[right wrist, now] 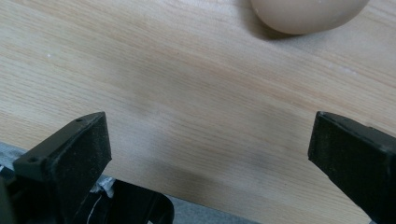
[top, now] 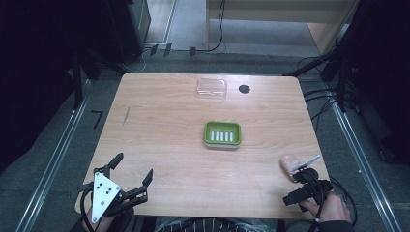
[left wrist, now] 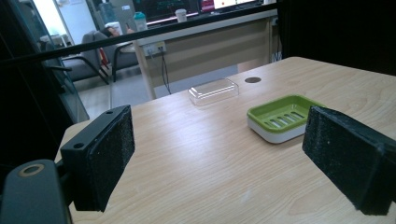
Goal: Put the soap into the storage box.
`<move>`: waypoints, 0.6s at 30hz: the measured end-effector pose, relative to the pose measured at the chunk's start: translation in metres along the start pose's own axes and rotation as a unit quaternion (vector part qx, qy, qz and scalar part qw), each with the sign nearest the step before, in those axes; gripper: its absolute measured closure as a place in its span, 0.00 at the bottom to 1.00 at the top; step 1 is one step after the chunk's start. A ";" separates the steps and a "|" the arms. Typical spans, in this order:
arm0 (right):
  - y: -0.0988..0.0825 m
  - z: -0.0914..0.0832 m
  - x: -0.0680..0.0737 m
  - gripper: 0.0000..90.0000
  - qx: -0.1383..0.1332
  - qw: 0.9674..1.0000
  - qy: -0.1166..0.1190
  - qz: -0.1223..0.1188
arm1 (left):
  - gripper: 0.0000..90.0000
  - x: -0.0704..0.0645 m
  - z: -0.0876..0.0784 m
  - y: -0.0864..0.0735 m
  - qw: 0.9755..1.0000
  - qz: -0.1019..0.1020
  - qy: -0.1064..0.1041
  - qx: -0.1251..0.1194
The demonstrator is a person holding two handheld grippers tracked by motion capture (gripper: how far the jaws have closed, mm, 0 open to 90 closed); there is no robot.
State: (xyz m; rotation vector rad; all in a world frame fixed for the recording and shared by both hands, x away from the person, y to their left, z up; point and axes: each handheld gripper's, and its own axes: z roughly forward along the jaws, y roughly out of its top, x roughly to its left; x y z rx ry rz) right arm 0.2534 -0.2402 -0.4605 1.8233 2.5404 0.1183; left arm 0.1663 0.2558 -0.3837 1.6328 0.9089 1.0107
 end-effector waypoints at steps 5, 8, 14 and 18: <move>0.000 0.001 0.001 0.00 0.005 1.000 -0.008 -0.005 | 0.11 -0.001 0.000 0.000 1.000 0.002 -0.002 0.000; 0.002 0.001 0.002 0.00 0.014 1.000 -0.015 -0.012 | 0.11 -0.001 0.000 0.000 1.000 0.000 -0.001 0.000; 0.008 -0.001 -0.002 0.00 0.015 1.000 -0.021 -0.017 | 0.11 -0.001 0.002 0.000 1.000 0.002 -0.004 0.000; 0.013 -0.003 -0.004 0.00 0.009 1.000 -0.023 -0.017 | 0.11 -0.001 0.001 0.000 1.000 0.003 -0.003 0.000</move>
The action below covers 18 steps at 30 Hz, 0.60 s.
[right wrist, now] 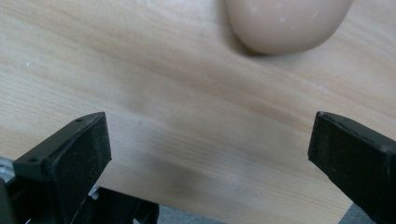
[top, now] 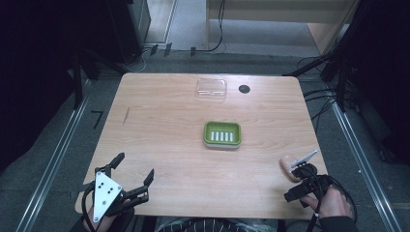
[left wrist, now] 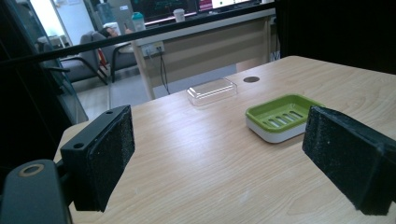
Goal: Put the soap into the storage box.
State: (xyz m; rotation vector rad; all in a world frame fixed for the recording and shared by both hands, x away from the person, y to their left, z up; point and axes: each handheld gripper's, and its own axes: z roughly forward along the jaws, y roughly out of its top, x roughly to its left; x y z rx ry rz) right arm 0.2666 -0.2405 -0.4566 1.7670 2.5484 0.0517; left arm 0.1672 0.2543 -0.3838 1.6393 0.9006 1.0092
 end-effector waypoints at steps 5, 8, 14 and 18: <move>0.002 -0.003 -0.003 0.00 -0.008 1.000 -0.006 -0.002 | 0.11 0.000 0.000 0.000 1.000 0.000 0.000 0.000; 0.004 -0.003 -0.004 0.00 -0.010 1.000 -0.007 -0.001 | 0.11 -0.001 0.000 0.000 1.000 0.001 -0.001 0.000; 0.010 -0.003 -0.005 0.00 -0.009 1.000 -0.010 0.001 | 0.11 0.000 -0.001 0.000 1.000 0.000 0.001 0.000; 0.018 -0.002 -0.006 0.00 -0.009 1.000 -0.011 -0.004 | 0.11 0.000 -0.001 0.000 1.000 0.001 0.001 0.001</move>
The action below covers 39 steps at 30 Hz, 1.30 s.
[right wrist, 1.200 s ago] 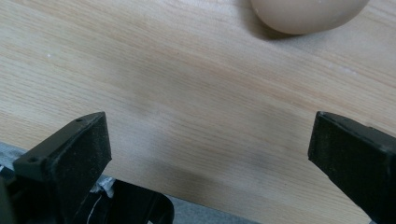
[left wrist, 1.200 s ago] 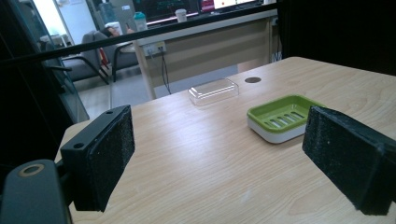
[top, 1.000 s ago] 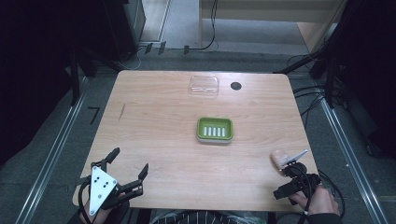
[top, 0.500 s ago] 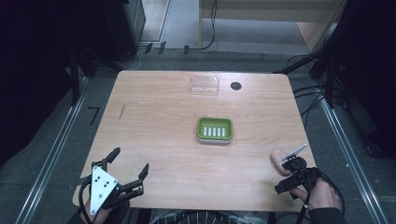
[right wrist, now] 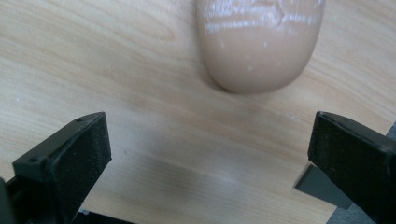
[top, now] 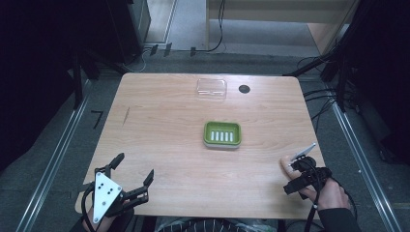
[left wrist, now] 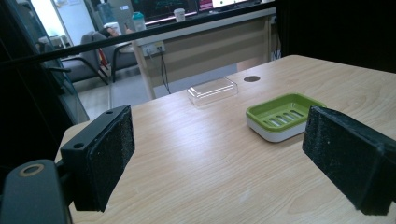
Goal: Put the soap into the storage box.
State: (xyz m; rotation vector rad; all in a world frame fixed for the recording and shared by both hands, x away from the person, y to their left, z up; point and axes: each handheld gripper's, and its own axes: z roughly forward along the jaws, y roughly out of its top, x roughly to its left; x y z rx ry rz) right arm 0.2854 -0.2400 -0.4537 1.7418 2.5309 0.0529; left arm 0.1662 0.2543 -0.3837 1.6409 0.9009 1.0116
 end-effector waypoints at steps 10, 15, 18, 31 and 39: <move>0.017 0.002 -0.002 0.00 -0.001 1.000 0.003 -0.005 | 0.11 0.000 0.000 0.000 1.000 -0.001 0.000 0.000; 0.022 0.002 -0.003 0.00 -0.002 1.000 0.005 -0.007 | 0.11 0.000 0.000 0.000 1.000 0.000 0.000 0.000; 0.028 0.002 -0.004 0.00 -0.003 1.000 0.005 -0.010 | 0.11 0.000 0.000 0.000 1.000 -0.001 0.000 0.000; 0.044 0.007 -0.012 0.00 -0.002 1.000 0.017 -0.022 | 0.11 0.000 0.000 0.000 1.000 0.000 0.000 0.000; 0.052 0.009 -0.017 0.00 -0.002 0.999 0.019 -0.026 | 0.11 0.000 0.000 0.000 1.000 -0.001 0.000 0.001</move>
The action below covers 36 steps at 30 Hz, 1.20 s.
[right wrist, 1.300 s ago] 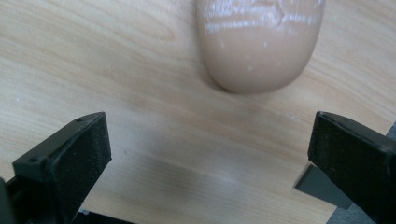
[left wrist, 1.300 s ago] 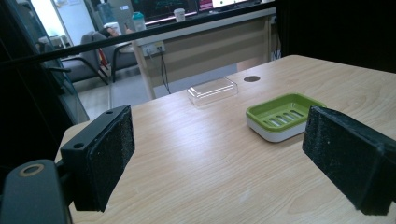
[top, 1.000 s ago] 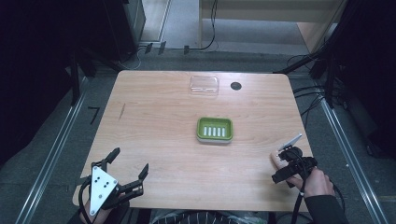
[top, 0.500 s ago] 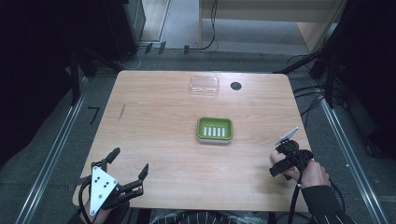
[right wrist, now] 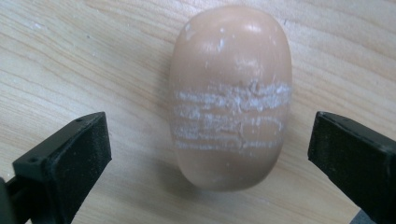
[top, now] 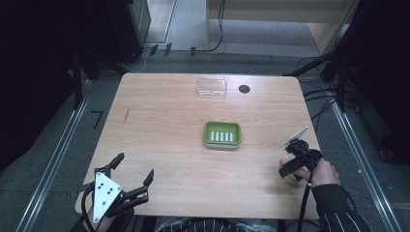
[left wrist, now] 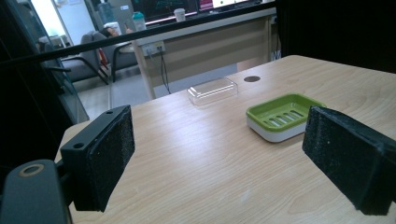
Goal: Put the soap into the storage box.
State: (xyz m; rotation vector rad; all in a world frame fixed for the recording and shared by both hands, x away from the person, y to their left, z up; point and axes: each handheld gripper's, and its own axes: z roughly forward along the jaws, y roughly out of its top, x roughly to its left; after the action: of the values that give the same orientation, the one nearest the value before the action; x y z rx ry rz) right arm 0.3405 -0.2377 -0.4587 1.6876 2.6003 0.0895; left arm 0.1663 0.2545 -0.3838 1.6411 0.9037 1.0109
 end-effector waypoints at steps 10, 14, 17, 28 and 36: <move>0.010 0.006 -0.007 0.00 0.008 1.000 0.003 -0.002 | 0.11 0.000 0.000 0.000 1.000 -0.001 -0.001 0.000; 0.013 0.009 -0.009 0.00 0.012 1.000 0.006 -0.010 | 0.11 0.000 0.000 0.000 1.000 0.000 -0.001 0.000; 0.015 0.012 -0.008 0.05 0.019 1.000 0.012 -0.015 | 0.11 0.000 0.000 0.000 1.000 0.000 -0.001 0.000; 0.019 0.016 -0.009 0.25 0.029 0.999 0.008 -0.014 | 0.11 0.000 0.000 0.000 1.000 0.000 0.000 0.000; 0.018 0.013 -0.010 0.37 0.021 1.000 0.005 -0.009 | 0.11 0.000 0.000 0.000 1.000 0.000 0.000 0.000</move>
State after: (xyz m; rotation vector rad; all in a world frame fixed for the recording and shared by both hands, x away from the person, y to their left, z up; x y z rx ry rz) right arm 0.3615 -0.2389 -0.4708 1.6811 2.6424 0.0431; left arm 0.1662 0.2548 -0.3837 1.6412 0.9042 1.0107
